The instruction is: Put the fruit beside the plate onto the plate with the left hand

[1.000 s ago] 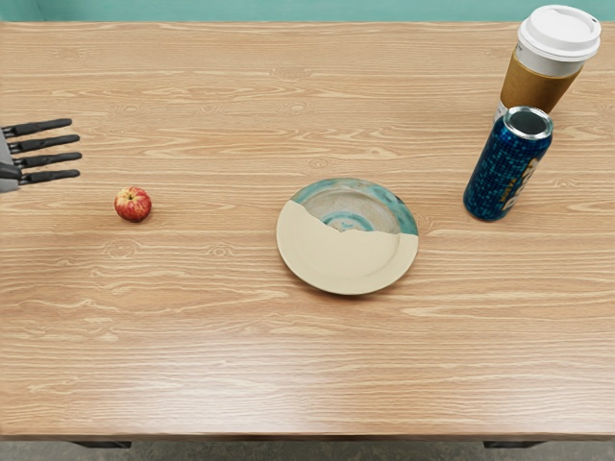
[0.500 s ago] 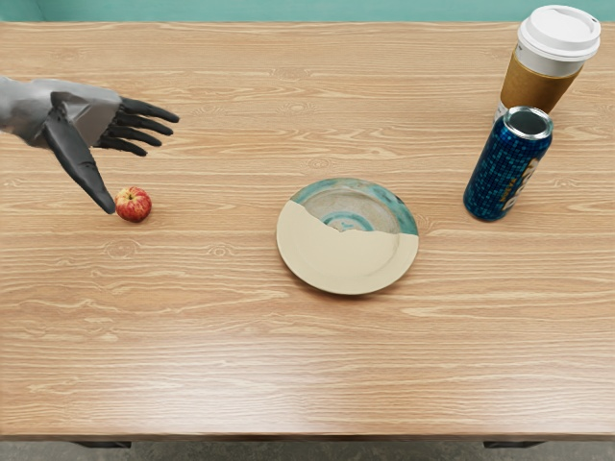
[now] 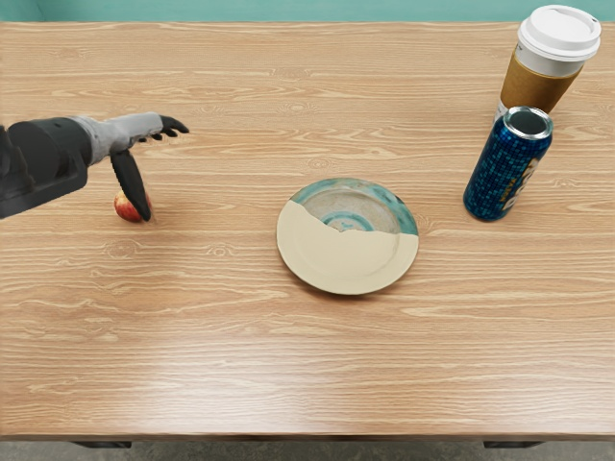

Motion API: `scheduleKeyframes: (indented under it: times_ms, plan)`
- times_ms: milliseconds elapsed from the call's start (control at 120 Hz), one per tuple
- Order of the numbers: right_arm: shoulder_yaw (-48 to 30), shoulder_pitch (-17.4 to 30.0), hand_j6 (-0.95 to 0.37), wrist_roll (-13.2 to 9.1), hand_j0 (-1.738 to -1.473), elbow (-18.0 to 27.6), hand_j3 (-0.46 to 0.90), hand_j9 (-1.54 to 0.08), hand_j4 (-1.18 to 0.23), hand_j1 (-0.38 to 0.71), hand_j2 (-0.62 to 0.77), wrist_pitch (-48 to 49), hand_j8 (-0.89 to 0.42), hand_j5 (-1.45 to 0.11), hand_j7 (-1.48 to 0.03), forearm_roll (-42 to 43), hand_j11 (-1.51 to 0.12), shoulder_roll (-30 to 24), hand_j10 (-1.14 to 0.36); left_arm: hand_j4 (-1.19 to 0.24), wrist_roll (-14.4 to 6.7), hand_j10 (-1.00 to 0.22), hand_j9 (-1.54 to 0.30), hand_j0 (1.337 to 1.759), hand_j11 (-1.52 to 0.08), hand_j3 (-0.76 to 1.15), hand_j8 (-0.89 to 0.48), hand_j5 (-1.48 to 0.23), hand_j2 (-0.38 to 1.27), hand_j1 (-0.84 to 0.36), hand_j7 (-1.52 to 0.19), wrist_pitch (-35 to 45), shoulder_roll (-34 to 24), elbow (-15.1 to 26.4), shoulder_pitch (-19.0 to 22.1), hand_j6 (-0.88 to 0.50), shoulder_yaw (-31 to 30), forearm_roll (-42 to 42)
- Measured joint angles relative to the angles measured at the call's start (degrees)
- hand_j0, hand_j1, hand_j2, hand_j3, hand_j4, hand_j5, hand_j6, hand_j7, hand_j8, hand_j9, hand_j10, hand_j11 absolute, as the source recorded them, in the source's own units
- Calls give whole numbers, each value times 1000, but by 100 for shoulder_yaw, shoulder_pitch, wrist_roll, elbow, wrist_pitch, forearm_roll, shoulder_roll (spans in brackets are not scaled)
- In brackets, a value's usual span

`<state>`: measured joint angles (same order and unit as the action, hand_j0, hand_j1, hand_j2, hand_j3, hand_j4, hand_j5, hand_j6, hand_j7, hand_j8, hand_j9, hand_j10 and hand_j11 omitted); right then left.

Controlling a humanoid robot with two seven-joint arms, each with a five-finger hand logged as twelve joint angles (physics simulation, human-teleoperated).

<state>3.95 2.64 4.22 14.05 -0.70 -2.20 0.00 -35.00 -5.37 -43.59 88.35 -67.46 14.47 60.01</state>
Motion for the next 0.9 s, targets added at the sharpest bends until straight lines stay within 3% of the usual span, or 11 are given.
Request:
scheduleKeyframes:
  times_ms: [58, 208, 558, 725, 900]
  plan:
    - [0, 0, -11, 0, -1658, 0, 0, -15, -11, -335, -2, 0, -11, -15, -15, 0, -15, 0, -11, -149, 0, -148, -188, 1658, -188, 0, -150, -188, 31, 178, -188, 344, 0, -1, 210, -150, -127, 212]
    - [0, -1, -11, 0, -1658, 1, 0, -15, -11, -335, -2, 0, -11, -15, -15, 0, -15, 0, -11, -164, 0, -164, -207, 1658, -207, 0, -165, -208, 35, 160, -207, 641, 0, -71, 282, -166, -416, 438]
    - [0, -1, -11, 0, -1658, 0, 0, -15, -11, -335, -2, 0, -11, -15, -15, 1, -15, 0, -11, -350, 0, -349, -448, 1658, -448, 0, -351, -448, 73, -61, -448, 961, 129, -366, 467, -351, -648, 505]
    - [0, 0, -11, 0, -1658, 0, 0, -15, -11, -335, -2, 0, -11, -15, -15, 0, -15, 0, -11, -382, 0, -382, -491, 1658, -491, 0, -383, -492, 80, -101, -491, 1318, 888, -1139, 444, -383, -645, 507]
    - [0, -1, -11, 0, -1658, -1, 0, -15, -11, -335, -2, 0, -11, -15, -15, 0, -15, 0, -11, -389, 0, -389, -501, 1658, -501, 0, -390, -502, 81, -110, -501, 1402, 914, -1751, 652, -390, -698, 508]
